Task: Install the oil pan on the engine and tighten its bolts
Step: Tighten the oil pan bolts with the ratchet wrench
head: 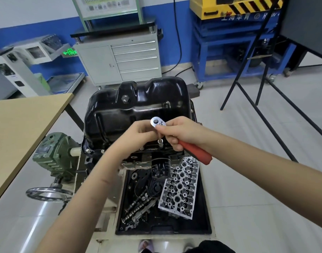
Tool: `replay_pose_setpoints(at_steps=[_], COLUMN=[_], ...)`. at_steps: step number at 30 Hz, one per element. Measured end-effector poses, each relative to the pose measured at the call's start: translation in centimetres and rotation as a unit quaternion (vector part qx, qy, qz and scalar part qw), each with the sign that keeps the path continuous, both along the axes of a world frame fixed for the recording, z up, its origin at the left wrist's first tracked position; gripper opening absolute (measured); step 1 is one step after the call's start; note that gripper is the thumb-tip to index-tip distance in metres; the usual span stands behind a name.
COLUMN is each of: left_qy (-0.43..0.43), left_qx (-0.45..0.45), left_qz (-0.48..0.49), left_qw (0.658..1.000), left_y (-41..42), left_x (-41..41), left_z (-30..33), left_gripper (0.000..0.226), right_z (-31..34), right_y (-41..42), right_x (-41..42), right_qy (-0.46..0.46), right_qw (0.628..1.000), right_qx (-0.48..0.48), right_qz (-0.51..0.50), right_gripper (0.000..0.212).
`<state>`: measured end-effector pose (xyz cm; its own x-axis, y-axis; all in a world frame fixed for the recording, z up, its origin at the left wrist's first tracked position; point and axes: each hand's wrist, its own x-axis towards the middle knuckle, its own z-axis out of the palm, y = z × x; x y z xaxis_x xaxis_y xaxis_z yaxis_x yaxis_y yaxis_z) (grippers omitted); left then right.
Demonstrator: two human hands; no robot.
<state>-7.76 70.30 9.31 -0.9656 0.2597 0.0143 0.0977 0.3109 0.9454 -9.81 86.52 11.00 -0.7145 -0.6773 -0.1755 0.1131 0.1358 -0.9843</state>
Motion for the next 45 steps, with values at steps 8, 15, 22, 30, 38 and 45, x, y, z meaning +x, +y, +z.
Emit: replay_pose_setpoints(at_steps=[8, 15, 22, 30, 38, 45], left_qy=[-0.056, -0.04, 0.099, 0.163, 0.124, 0.128], left_qx=[0.136, 0.146, 0.043, 0.015, 0.008, 0.005], left_qz=[0.017, 0.117, 0.167, 0.246, 0.288, 0.305], left_qw=[0.989, 0.982, 0.98, 0.955, 0.949, 0.944], left_y=[1.9, 0.9, 1.1, -2.2, -2.5, -2.6], left_x=[-1.5, -0.1, 0.3, 1.1, 1.5, 1.6], left_z=[0.0, -4.9, -3.9, -2.6, -4.6, -5.4], left_gripper=[0.042, 0.024, 0.014, 0.019, 0.003, 0.006], right_z=[0.0, 0.9, 3.7, 4.5, 2.1, 1.5], right_y=[0.0, 0.1, -0.6, -3.3, -4.6, -4.5], right_x=[0.3, -0.4, -1.4, -1.2, -1.7, -2.0], right_qy=[-0.001, 0.1, 0.185, 0.189, 0.187, 0.198], right_qw=[1.0, 0.991, 0.975, 0.98, 0.978, 0.974], right_qx=[0.009, 0.094, 0.121, 0.064, 0.08, 0.092], right_qz=[-0.018, -0.005, 0.006, 0.026, 0.045, 0.065], right_gripper=[0.03, 0.041, 0.029, 0.032, 0.029, 0.028])
